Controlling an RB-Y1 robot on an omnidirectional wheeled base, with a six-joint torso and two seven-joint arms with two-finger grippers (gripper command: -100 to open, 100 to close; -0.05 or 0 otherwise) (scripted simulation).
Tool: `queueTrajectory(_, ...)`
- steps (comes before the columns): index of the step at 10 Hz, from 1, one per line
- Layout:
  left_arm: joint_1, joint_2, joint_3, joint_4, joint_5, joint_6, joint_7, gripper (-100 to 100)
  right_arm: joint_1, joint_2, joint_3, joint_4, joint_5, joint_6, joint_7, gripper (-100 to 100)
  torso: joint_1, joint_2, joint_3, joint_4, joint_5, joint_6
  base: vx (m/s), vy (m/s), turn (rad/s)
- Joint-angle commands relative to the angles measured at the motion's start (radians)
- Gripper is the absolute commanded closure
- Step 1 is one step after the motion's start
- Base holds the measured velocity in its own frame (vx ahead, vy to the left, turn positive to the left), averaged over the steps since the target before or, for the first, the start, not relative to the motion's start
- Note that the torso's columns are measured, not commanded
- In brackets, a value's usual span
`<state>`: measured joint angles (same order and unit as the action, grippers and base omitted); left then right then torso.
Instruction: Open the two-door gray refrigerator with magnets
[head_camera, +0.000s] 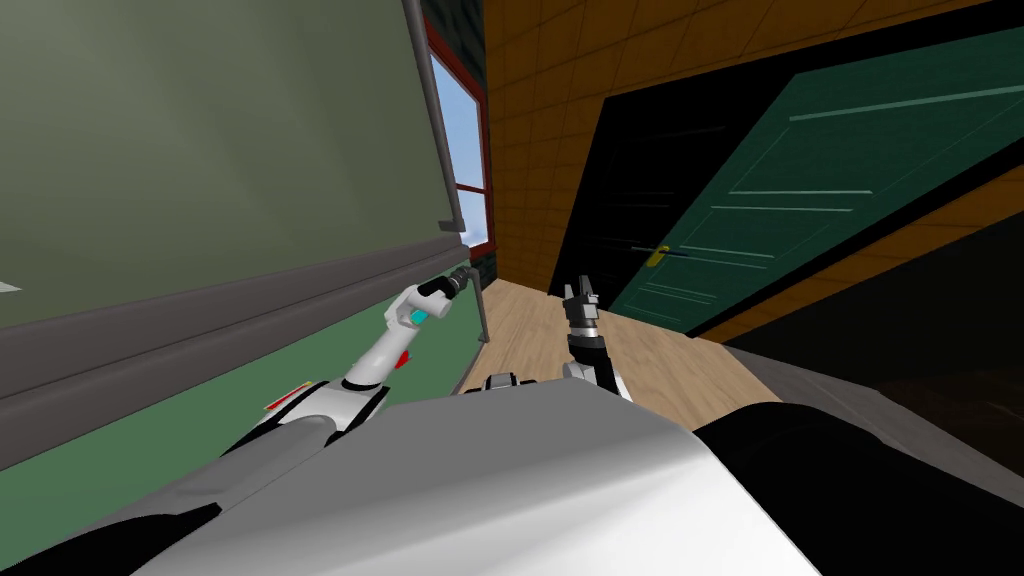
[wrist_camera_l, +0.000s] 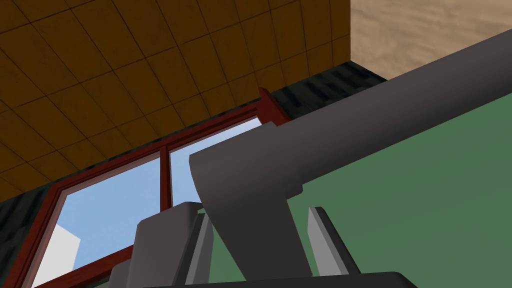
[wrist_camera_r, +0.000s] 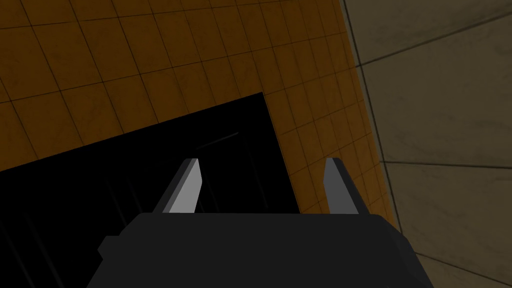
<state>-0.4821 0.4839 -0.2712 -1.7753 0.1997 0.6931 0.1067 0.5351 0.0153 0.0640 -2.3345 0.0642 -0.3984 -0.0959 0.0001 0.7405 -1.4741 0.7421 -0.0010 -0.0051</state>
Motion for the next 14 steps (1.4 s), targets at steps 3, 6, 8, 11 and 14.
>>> queueTrajectory(3, -0.090, -0.049, -0.008, 0.149, -0.016, -0.045, 0.004, 100, 0.000, 0.000, 0.000, 0.000, 0.000, 0.000, 0.000, 0, -0.001, 0.006, 0.004, 0.002, 0.000, 0.008, -0.144, 0.072, -0.093)
queueTrajectory(6, -0.167, -0.106, -0.022, 0.234, -0.037, -0.088, 0.008, 100, 0.000, 0.000, 0.000, 0.000, 0.000, 0.000, 0.000, 0, 0.001, 0.004, 0.002, -0.001, 0.001, 0.007, -0.134, 0.035, -0.063)
queueTrajectory(8, -0.176, -0.106, -0.022, 0.301, -0.037, -0.088, 0.008, 100, 0.000, 0.000, 0.000, 0.000, 0.000, 0.000, 0.000, 0, 0.001, 0.001, 0.001, 0.000, 0.001, 0.001, -0.051, 0.018, -0.029)
queueTrajectory(11, -0.262, -0.164, -0.036, 0.394, -0.057, -0.131, 0.013, 100, 0.000, 0.000, 0.000, 0.000, 0.000, 0.000, 0.000, 0, 0.000, 0.005, 0.003, 0.001, 0.001, 0.006, -0.151, 0.053, -0.080)
queueTrajectory(14, -0.342, -0.221, -0.051, 0.511, -0.078, -0.174, 0.018, 100, 0.000, 0.000, 0.000, 0.000, 0.000, 0.000, 0.000, 0, -0.002, 0.002, 0.000, -0.001, 0.000, 0.010, -0.120, 0.033, -0.059)
